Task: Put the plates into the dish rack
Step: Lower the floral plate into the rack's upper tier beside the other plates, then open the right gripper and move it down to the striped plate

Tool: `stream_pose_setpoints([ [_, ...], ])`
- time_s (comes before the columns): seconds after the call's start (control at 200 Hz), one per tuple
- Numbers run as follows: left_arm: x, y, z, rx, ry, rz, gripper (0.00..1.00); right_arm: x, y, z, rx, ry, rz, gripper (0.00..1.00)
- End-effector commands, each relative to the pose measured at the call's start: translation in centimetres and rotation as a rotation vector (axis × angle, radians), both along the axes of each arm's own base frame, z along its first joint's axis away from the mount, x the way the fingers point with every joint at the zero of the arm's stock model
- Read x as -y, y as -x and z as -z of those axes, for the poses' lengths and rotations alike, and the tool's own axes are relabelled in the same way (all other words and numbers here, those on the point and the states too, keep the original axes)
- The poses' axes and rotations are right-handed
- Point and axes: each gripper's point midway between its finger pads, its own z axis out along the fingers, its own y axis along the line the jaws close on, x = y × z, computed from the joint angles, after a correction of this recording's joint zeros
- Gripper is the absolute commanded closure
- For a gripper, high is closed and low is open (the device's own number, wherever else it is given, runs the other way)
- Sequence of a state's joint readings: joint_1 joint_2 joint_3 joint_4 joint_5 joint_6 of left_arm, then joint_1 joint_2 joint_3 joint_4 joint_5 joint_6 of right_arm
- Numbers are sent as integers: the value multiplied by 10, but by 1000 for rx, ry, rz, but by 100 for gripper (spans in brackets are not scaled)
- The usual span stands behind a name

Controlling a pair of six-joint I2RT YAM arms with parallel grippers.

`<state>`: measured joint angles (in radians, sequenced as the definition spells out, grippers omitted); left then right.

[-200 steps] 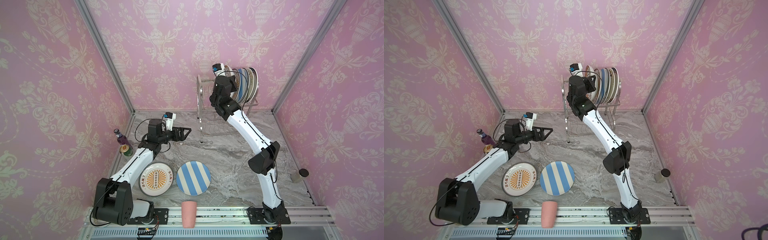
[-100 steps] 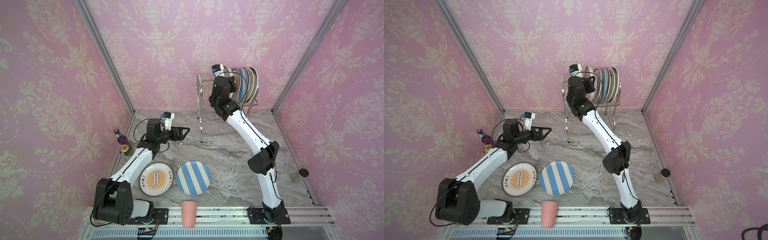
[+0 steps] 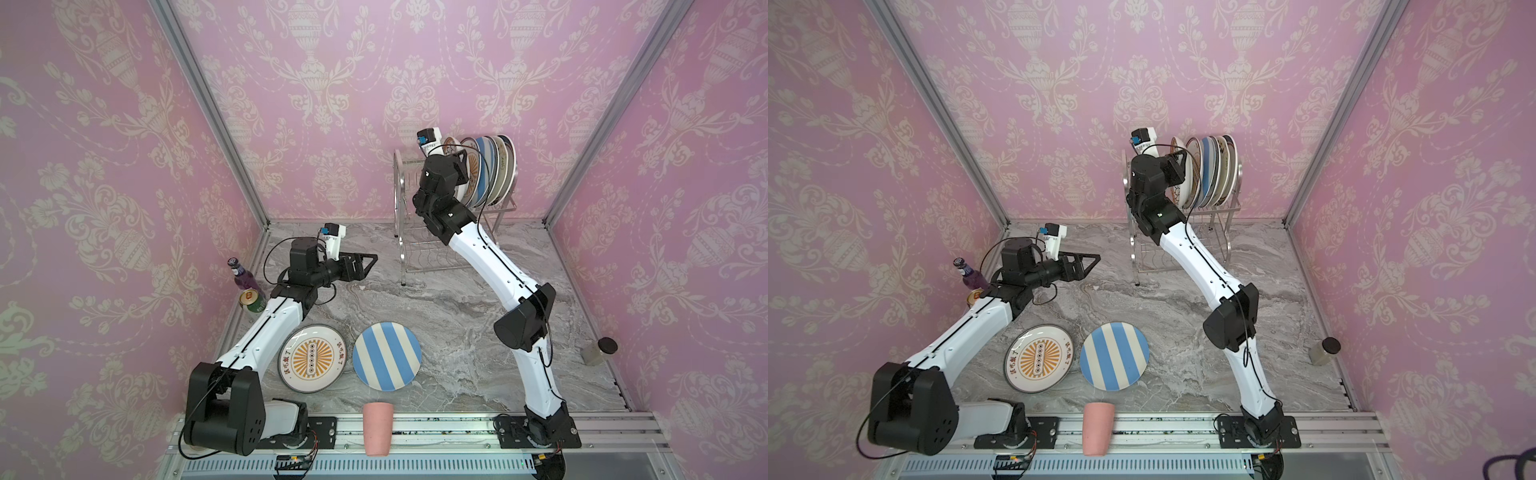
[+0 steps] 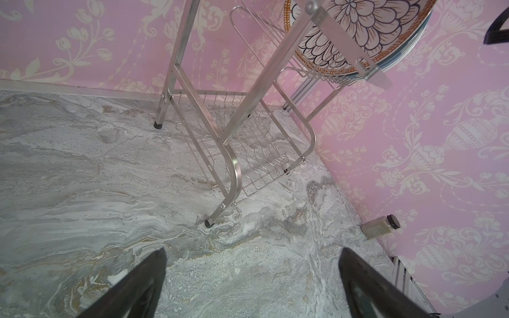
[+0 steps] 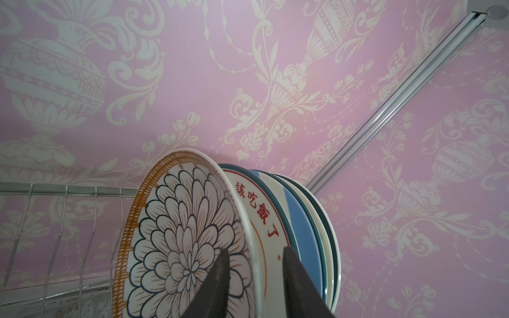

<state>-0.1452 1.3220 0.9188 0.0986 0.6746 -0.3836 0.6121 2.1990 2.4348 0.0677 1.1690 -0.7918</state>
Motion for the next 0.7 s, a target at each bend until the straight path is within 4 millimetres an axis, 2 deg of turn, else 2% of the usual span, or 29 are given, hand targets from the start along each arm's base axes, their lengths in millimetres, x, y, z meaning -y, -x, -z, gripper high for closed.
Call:
stream_pose_setpoints([
  [0.0,-8,3,0,-7,-29,-19,1,-3,15,-23,40,-45,-42,58],
  [0.04,-10,2,1,-12,-47,-26,1,-3,17,-24,30,-58,-60,57],
  [0.055,-11,2,1,-12,-52,-28,1,-2,18,-23,27,-67,-65,51],
  [0.12,-15,0,1,-13,-84,-42,1,-4,24,-22,1,-107,-115,48],
  [0.165,-20,-1,4,-28,-111,-64,1,-4,29,-19,-20,-145,-150,41],
  [0.35,-29,-6,1,-27,-131,-116,1,-5,60,-23,-95,-290,-323,31],
  [0.455,-33,-8,3,-43,-138,-146,1,-2,87,-32,-124,-362,-419,18],
  [0.525,-43,-12,8,-60,-156,-210,1,0,107,-34,-164,-399,-485,17],
  [0.615,-52,-17,19,-80,-164,-272,1,5,134,-25,-236,-429,-552,15],
  [0.696,-51,-18,23,-101,-165,-270,1,9,157,-6,-320,-472,-604,15],
])
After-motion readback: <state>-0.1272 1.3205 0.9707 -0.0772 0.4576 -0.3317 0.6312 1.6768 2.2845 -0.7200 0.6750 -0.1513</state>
